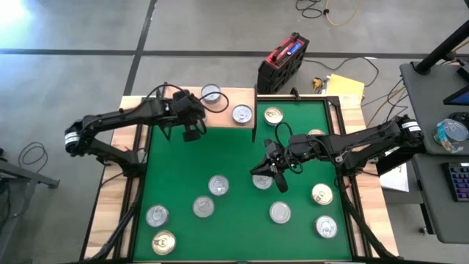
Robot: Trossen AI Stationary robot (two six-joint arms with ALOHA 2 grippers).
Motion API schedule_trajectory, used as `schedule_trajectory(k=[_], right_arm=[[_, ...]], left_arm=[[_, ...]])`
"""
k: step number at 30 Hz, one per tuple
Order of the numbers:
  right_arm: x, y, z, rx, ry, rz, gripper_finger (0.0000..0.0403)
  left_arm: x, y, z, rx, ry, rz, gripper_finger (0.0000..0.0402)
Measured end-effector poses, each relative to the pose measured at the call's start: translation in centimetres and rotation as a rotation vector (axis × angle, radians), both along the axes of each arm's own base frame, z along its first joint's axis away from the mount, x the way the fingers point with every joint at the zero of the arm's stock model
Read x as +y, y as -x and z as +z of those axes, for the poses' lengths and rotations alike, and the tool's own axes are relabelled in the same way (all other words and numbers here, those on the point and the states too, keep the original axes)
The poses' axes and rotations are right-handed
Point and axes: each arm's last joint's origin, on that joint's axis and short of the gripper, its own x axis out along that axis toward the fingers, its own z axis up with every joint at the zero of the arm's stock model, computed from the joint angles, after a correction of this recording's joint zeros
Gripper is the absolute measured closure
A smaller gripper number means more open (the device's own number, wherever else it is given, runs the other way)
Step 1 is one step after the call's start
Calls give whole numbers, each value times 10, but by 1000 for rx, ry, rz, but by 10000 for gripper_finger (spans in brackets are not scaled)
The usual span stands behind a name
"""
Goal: Stack canned seafood by type on shelf
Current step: Put the bottom right white tuna can on the shelf
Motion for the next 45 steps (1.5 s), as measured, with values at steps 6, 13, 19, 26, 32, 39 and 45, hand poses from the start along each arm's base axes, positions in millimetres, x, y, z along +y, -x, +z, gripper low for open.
schedule_trajectory(k=[6,13,19,26,32,39,45], right_arm=[[-1,0,-2,16,13,-33,392],[-3,0,-5,28,36,-104,392],[-6,-12,-15,22,59,-253,392],[-4,-40,-29,52,82,-281,392],[-2,-53,-25,61,91,-282,392],[2,-45,-17,24,160,-471,392],[8,-41,-18,31,212,-506,392]], left_arm=[[-2,4,14,-10,18,29,402],[-10,16,19,-24,41,41,402],[-25,27,27,-106,85,14,402],[-54,31,22,-210,118,-148,402],[-54,22,-1,-260,-7,-157,402],[-45,6,-4,-306,-86,-29,402],[-39,8,-9,-290,19,-67,402]])
